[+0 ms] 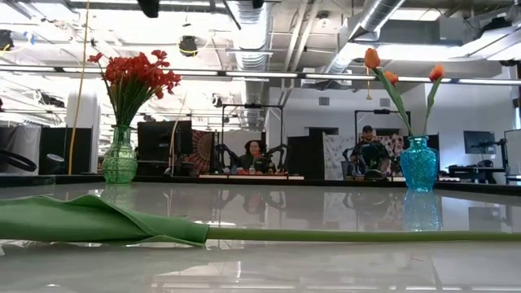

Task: Sort flowers into vase by color
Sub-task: Put the top pink tulip into the bottom blue vase

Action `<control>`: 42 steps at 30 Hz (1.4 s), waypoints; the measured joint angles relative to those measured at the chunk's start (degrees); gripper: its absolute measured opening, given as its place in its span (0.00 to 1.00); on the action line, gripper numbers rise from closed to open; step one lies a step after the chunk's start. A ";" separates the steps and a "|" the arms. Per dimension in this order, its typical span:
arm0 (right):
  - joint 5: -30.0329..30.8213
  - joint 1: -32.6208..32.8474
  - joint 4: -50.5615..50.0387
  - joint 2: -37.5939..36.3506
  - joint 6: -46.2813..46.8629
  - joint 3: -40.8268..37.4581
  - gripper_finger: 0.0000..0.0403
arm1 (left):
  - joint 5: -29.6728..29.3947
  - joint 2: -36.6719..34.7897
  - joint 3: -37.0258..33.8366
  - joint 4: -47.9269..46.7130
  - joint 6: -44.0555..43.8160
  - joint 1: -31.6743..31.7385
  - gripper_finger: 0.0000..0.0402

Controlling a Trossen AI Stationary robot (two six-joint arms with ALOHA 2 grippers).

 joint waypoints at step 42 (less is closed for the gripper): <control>-2.78 0.49 -0.96 0.07 -0.13 0.00 0.15 | 2.62 5.22 -0.04 8.15 0.12 -0.04 0.01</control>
